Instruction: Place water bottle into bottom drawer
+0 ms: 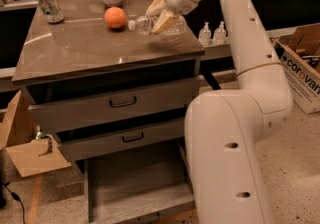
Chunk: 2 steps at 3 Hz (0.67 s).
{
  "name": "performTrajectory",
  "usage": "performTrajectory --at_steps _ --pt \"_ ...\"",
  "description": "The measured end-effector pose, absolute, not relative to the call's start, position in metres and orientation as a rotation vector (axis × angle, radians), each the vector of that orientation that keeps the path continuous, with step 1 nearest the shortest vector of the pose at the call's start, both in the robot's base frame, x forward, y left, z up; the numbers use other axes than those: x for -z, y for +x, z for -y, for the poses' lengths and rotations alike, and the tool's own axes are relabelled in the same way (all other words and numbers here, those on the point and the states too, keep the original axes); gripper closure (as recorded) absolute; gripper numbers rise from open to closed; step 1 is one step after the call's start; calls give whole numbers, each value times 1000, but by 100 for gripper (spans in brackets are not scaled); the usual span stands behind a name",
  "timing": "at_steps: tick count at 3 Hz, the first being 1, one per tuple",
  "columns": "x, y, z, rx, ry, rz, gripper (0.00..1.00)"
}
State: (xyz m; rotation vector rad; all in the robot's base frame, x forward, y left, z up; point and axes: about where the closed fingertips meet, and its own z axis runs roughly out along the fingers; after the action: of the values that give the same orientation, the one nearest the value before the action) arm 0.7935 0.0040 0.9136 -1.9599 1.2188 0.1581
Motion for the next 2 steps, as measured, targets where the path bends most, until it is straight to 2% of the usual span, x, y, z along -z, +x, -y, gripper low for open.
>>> performTrajectory --at_steps 1,2 --pt "-890 764 -9 -326 -1963 -1230 100" --pt "-891 765 -9 -324 -1962 -1230 100"
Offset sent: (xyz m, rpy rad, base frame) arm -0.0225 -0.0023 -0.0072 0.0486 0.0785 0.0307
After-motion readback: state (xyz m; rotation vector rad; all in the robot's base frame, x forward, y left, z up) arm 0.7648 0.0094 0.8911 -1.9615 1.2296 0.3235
